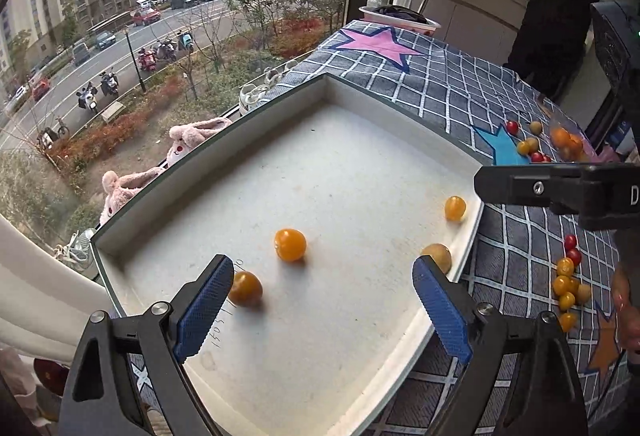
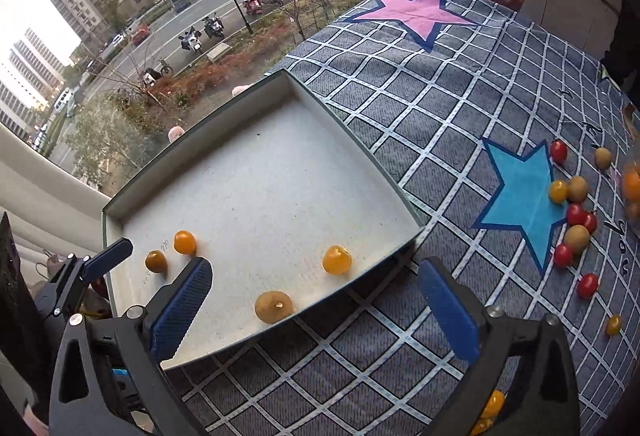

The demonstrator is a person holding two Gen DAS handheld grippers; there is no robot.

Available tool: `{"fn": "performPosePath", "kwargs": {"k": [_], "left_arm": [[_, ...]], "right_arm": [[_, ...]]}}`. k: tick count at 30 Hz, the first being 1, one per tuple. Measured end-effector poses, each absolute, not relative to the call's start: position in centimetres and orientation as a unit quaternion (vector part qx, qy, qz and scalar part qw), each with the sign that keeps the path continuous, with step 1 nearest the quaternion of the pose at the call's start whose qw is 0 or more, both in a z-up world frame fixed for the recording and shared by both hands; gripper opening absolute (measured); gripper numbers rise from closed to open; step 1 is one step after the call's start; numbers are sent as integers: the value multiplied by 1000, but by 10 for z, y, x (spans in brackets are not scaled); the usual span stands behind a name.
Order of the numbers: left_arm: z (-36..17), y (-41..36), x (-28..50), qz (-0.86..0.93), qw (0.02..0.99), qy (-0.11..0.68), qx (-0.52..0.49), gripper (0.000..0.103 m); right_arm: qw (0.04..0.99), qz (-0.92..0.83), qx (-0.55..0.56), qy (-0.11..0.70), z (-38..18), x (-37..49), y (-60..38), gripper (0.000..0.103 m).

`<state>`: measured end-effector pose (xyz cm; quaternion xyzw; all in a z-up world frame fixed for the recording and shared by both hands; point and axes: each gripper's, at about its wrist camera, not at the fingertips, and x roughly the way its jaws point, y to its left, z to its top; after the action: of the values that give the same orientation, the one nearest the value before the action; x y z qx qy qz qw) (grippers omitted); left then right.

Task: Organize fruits
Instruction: 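Carry both yellow tomatoes into the white tray and open both tools, then move both open tools back over the remaining yellow tomatoes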

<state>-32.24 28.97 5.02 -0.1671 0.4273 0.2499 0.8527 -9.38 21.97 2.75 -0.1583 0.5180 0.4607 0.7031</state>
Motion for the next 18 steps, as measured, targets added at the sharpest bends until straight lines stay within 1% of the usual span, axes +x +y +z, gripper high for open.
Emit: {"fn": "performPosePath", "kwargs": {"k": [3,8,12,18], "left_arm": [[55,270,-319,246,856,434,-136,92],[59,237,-312,219,863,441,-113,92],[54,212,-298,176,862,462,-115,92],[47,173,-282,158,860,480,-70,92]], "right_arm": [[709,450,-138,526,29,-87,195,103],[719,420,-119,540,20,-75,152,103],[730,390,-111,550,12,-66,118,103],[756,336,-86,555,6,-49,52,103]]}}
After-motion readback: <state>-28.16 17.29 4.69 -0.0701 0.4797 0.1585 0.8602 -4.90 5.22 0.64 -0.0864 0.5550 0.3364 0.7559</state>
